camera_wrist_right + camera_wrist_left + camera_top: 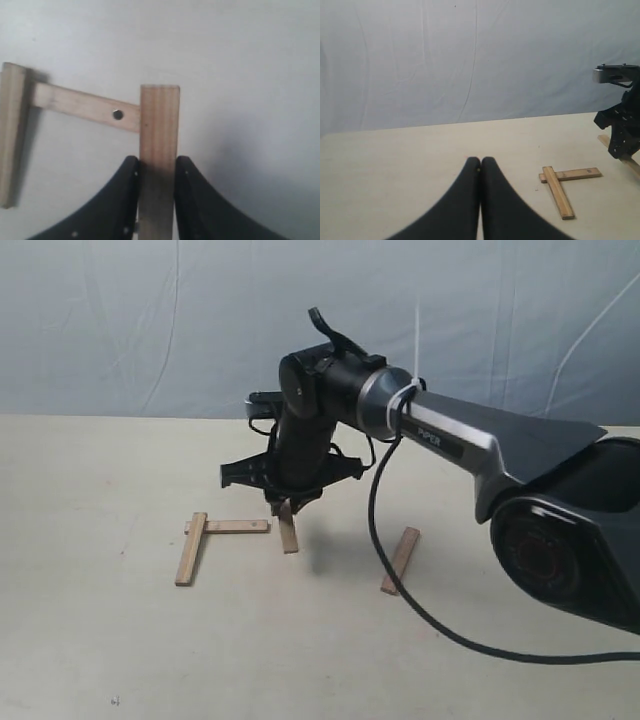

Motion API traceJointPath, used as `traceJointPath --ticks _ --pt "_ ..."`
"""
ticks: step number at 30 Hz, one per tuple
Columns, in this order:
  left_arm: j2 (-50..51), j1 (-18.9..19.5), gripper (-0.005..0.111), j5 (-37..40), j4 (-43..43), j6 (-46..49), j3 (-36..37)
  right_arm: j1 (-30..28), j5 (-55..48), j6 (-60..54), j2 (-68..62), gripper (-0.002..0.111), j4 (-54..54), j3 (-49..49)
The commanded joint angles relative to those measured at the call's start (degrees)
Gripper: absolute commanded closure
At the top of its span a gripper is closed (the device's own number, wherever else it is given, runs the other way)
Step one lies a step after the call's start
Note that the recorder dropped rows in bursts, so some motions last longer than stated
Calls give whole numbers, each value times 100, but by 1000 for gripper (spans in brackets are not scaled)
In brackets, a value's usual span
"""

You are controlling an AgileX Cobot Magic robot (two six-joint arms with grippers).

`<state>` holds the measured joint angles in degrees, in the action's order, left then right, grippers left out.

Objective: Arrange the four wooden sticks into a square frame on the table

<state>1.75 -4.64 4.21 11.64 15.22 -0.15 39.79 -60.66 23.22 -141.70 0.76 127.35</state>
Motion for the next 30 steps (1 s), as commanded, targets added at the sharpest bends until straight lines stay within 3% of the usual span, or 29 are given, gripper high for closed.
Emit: traceJointPath --ticks 1,18,30 --pt "-35 -22 107 1 -32 -2 15 247 59 765 -47 109 -16 40" --pt "-35 -22 107 1 -32 -2 15 486 599 1869 -445 109 -242 40" --pt "-35 -22 107 1 -32 -2 15 464 564 1486 -314 109 -535 40"
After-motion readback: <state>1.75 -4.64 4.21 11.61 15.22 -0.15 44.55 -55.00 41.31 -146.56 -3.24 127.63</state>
